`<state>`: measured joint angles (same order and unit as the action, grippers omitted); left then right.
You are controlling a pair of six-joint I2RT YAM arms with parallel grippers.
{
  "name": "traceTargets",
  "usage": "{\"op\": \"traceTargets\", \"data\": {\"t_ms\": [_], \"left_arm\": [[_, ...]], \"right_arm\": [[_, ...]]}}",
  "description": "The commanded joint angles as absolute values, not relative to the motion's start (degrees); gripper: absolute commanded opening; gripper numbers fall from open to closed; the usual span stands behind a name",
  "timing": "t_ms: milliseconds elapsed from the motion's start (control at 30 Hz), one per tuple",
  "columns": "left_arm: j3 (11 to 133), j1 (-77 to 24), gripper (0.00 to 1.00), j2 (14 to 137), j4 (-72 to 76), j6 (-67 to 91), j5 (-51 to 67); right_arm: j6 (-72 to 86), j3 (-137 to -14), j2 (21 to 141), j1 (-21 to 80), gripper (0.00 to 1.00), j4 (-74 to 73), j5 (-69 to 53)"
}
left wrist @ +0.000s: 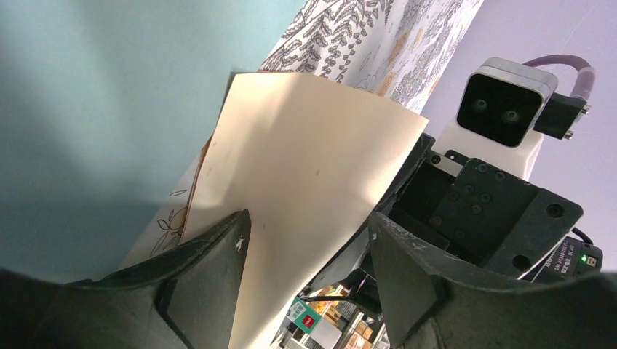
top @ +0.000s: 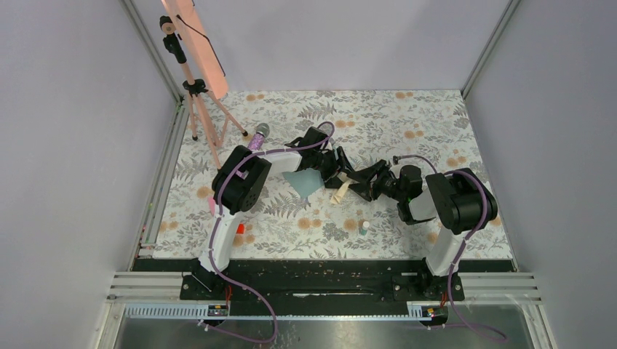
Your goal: Place the letter into the envelope and seal it
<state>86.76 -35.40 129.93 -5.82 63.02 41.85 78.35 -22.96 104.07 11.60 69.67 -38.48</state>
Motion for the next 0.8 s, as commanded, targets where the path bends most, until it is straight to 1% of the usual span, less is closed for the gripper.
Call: {"op": "traceTargets", "data": {"t_ms": [0, 33, 133, 200, 333, 500, 567, 667, 767], "left_arm": [[86.2, -35.6, 0.63, 128.9, -7.4, 61.7, 41.5], [86.3, -35.6, 0.63, 129.0, -7.4, 61.7, 41.6], [86.5, -35.5, 0.55, 128.9, -7.4, 61.7, 41.7], [86.5, -35.4, 0.53, 128.4, -7.2, 61.7, 42.0], [87.2, -34.9, 0.55, 125.1, -6.1, 61.6, 42.9], [88.6, -34.0, 0.58, 120.3, -7.0, 59.8, 44.1], [88.1, -33.7, 0.59, 118.3, -8.2, 58.5, 43.7], [86.9, -33.3, 0.60, 116.1, -10.4, 56.8, 42.2], [84.8, -32.6, 0.60, 114.7, -12.3, 55.0, 40.0]], "right_arm": [[75.1, -22.9, 101.3, 11.7, 0.62, 67.6, -37.7], [74.7, -22.7, 100.8, 11.7, 0.62, 66.9, -37.7], [73.5, -21.9, 98.6, 11.3, 0.62, 64.6, -37.5], [72.1, -21.3, 96.4, 10.3, 0.62, 62.0, -37.4], [66.9, -20.7, 89.9, 5.4, 0.63, 51.5, -37.1], [51.8, -27.9, 81.1, 3.8, 0.65, 22.3, -32.8], [48.3, -30.6, 79.9, 3.8, 0.65, 15.0, -30.9], [46.3, -33.0, 80.1, 3.8, 0.65, 10.7, -30.3], [47.2, -33.5, 82.3, 3.8, 0.64, 11.2, -31.5]]}}
